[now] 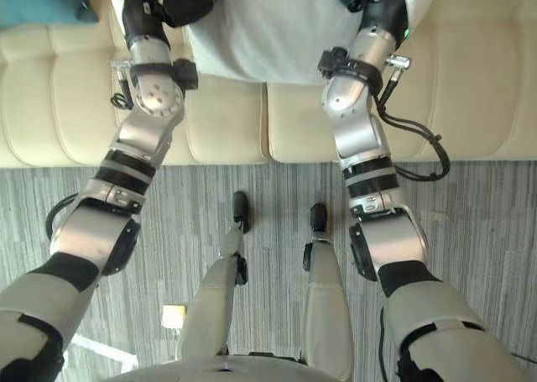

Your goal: Pick up cushions and gather them together orderly.

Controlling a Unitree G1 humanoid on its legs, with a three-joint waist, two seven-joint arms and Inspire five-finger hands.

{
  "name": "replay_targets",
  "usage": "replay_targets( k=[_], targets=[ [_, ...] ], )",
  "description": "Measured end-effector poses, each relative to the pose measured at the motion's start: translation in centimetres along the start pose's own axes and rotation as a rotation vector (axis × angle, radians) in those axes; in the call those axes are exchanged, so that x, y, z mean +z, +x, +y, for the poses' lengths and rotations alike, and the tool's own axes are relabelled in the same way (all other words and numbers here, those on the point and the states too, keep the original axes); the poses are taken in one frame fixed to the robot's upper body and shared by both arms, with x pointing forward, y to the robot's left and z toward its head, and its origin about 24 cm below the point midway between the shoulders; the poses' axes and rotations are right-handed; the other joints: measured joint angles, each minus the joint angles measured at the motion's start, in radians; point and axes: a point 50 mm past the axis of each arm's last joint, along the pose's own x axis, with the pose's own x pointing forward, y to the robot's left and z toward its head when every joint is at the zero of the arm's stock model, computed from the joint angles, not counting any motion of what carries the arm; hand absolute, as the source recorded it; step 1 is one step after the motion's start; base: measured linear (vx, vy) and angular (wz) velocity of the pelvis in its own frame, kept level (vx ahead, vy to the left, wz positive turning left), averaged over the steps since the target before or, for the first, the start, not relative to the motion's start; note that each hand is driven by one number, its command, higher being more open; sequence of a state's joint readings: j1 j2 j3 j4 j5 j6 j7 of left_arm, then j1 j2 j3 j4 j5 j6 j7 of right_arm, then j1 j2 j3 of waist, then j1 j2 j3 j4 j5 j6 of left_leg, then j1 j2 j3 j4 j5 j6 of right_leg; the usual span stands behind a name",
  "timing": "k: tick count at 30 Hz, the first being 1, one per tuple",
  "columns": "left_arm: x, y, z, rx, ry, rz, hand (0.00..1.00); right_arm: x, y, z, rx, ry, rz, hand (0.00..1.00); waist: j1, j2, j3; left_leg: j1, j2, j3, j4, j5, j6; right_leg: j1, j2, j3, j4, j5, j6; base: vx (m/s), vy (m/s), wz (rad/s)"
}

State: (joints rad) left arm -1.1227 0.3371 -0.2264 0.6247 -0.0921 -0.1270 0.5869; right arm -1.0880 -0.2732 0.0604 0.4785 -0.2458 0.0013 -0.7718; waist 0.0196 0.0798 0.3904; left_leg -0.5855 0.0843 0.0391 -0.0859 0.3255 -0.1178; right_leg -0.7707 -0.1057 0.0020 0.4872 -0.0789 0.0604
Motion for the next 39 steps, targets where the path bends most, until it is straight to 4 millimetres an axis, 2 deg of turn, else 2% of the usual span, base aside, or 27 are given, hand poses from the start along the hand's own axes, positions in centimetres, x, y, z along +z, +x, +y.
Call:
replay_targets(
  k=[4,7,8,11,12,13,17,22,25,27,28,30,31,32,33,36,39],
  targets=[
    [1.2,1.2,0.7,0.053,-0.059,-0.007,1.00,0.7,1.1,-0.5,-0.038,0.069,0.023,1.00,0.003,0.000,0.005,-0.024,0.006,0.000,0.000,0.000,0.000,-0.030,0.001,-0.003,0.018,-0.003,-0.006,-0.01,-0.098,0.02],
    [1.0,1.3,0.8,0.053,-0.053,0.001,1.00,0.7,1.4,-0.7,-0.044,0.092,0.034,1.00,0.007,-0.001,0.005,-0.030,0.008,0.000,0.000,-0.003,-0.002,-0.037,0.001,-0.005,0.021,-0.004,-0.007,-0.01,-0.068,0.01],
    [0.8,1.4,0.9,0.053,-0.058,0.013,1.00,0.6,1.6,-0.9,-0.048,0.098,0.039,1.00,0.009,-0.001,0.005,-0.032,0.010,0.001,0.000,-0.014,-0.013,-0.039,0.001,-0.006,0.021,-0.004,-0.007,0.01,-0.087,0.01],
    [0.3,2.1,2.0,0.076,-0.126,0.072,1.00,1.0,2.8,-1.9,-0.064,0.142,0.053,1.00,0.013,-0.002,0.007,-0.046,0.013,0.001,0.000,-0.014,-0.011,-0.054,0.003,-0.009,0.027,-0.003,-0.009,0.02,-0.075,0.01],
    [0.1,2.5,2.8,0.100,-0.167,0.103,1.00,1.0,3.5,-2.3,-0.063,0.168,0.073,1.00,0.013,-0.005,0.010,-0.046,0.013,0.002,0.000,-0.001,0.002,-0.056,0.004,-0.009,0.033,-0.003,-0.009,0.04,-0.072,0.00],
    [0.1,2.5,2.8,0.101,-0.168,0.104,1.00,0.9,3.5,-2.4,-0.063,0.169,0.075,1.00,0.013,-0.005,0.010,-0.046,0.013,0.002,0.000,-0.001,0.002,-0.056,0.004,-0.009,0.033,-0.003,-0.009,0.05,-0.087,0.04],
    [-0.3,3.6,6.4,0.220,-0.340,0.164,1.00,0.4,5.4,-4.1,-0.057,0.313,0.178,1.00,0.019,-0.007,0.011,-0.040,0.022,0.000,0.000,0.001,0.002,-0.054,0.011,-0.019,0.047,-0.007,-0.016,0.04,-0.086,0.02],
    [-0.2,4.4,9.7,0.296,-0.474,0.167,1.00,-0.4,6.5,-5.1,-0.042,0.428,0.259,1.00,0.028,-0.010,0.013,-0.011,0.031,-0.004,0.000,0.003,-0.002,-0.022,0.015,-0.030,0.050,-0.017,-0.030,0.00,-0.078,0.02],
    [-0.6,4.3,10.6,0.294,-0.541,0.170,1.00,-0.5,6.7,-5.4,-0.018,0.450,0.268,1.00,0.029,-0.010,0.013,0.007,0.031,-0.002,0.000,-0.017,0.001,0.000,0.014,-0.033,0.050,-0.017,-0.030,-0.01,-0.066,0.02],
    [-1.8,3.3,11.6,0.304,-0.555,0.176,1.00,-0.5,6.8,-5.5,0.000,0.457,0.261,1.00,0.027,-0.010,0.013,0.025,0.030,0.004,0.000,-0.023,0.008,0.019,0.011,-0.033,0.044,-0.017,-0.030,0.01,-0.059,-0.01],
    [-2.4,2.5,12.0,0.305,-0.547,0.176,1.00,-0.5,6.8,-5.7,0.007,0.460,0.254,1.00,0.027,-0.011,0.012,0.031,0.030,0.006,0.000,-0.026,0.012,0.025,0.009,-0.032,0.044,-0.018,-0.029,0.03,-0.063,0.04],
    [-5.8,-1.6,13.6,0.300,-0.476,0.224,1.00,-1.6,4.4,-7.7,0.057,0.434,0.174,1.00,0.027,-0.013,0.011,0.061,0.022,0.005,0.000,-0.026,0.031,0.059,0.000,-0.035,0.046,-0.035,-0.021,0.06,-0.084,0.11],
    [-6.4,-2.3,13.8,0.301,-0.465,0.240,1.00,-1.9,4.0,-8.0,0.063,0.431,0.173,1.00,0.027,-0.015,0.010,0.065,0.022,0.005,0.000,-0.026,0.031,0.064,-0.001,-0.034,0.047,-0.037,-0.020,0.09,-0.093,0.16],
    [-9.1,-5.6,14.0,0.299,-0.421,0.332,1.00,-4.1,1.6,-9.3,0.083,0.394,0.202,1.00,0.026,-0.017,0.009,0.094,0.017,0.003,0.000,-0.028,0.035,0.097,-0.004,-0.036,0.046,-0.050,-0.017,0.08,-0.081,0.15],
    [-9.9,-6.8,14.0,0.297,-0.410,0.363,1.00,-5.0,0.6,-9.7,0.087,0.376,0.220,1.00,0.026,-0.020,0.007,0.103,0.015,0.003,0.000,-0.029,0.036,0.109,-0.006,-0.038,0.046,-0.057,-0.016,0.06,-0.070,0.20],
    [-14.5,-16.1,13.4,0.275,-0.337,0.586,1.00,-11.0,-7.2,-11.8,0.093,0.297,0.440,1.00,0.037,-0.044,-0.010,0.153,0.014,0.001,0.000,-0.057,0.040,0.177,-0.001,-0.051,0.014,-0.071,-0.018,0.08,-0.065,0.04],
    [-17.3,-25.5,12.3,0.226,-0.307,0.861,1.00,-14.9,-16.0,-13.4,0.131,0.210,0.697,1.00,0.037,-0.063,-0.028,0.183,0.015,0.004,0.000,-0.075,0.045,0.214,0.002,-0.051,-0.006,-0.076,-0.016,0.07,-0.059,-0.04]
  ],
)
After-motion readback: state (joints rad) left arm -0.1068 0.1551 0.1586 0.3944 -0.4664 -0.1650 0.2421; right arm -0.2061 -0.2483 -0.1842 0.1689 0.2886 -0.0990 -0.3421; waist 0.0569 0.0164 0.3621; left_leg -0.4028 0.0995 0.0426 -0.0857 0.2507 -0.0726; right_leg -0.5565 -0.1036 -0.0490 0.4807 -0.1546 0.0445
